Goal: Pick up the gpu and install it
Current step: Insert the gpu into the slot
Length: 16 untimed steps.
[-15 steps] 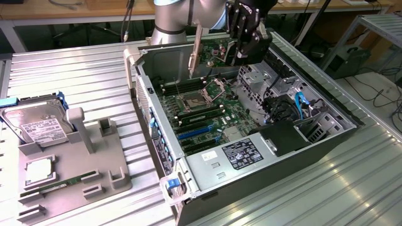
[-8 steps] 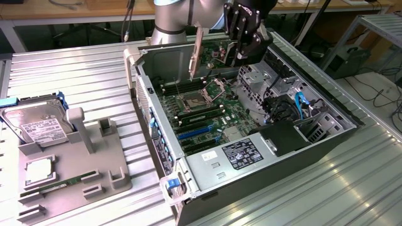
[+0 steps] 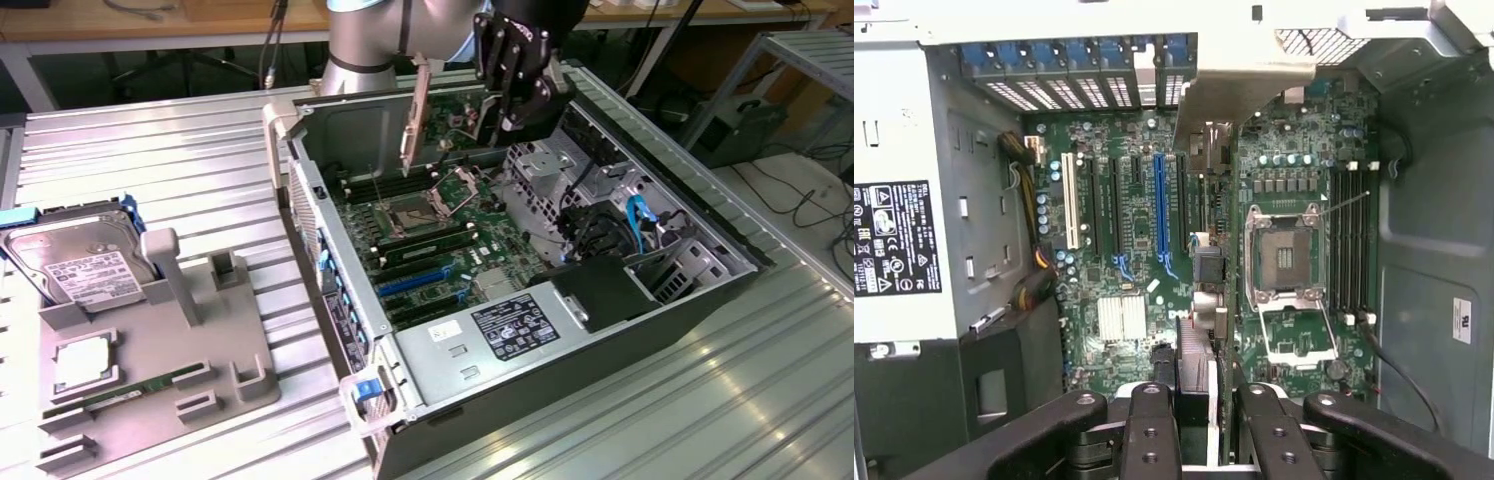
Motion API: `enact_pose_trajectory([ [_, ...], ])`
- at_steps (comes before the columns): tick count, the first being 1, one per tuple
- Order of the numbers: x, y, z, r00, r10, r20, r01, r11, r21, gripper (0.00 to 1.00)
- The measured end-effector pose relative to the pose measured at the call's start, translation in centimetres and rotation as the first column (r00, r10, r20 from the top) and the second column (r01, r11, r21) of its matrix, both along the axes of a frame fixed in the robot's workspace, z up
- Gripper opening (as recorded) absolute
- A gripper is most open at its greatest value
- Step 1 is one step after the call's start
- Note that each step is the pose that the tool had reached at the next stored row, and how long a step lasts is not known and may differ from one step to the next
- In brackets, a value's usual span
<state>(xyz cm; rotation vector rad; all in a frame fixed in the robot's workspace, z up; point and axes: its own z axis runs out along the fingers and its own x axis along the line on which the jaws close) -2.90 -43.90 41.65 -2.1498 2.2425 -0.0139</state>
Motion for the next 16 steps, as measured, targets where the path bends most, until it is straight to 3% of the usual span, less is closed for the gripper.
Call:
enact_pose_trajectory([
  [16,0.0,0.0,-0.87,1.0,0.0,0.0001,0.0,1.0,0.0001,0.28],
])
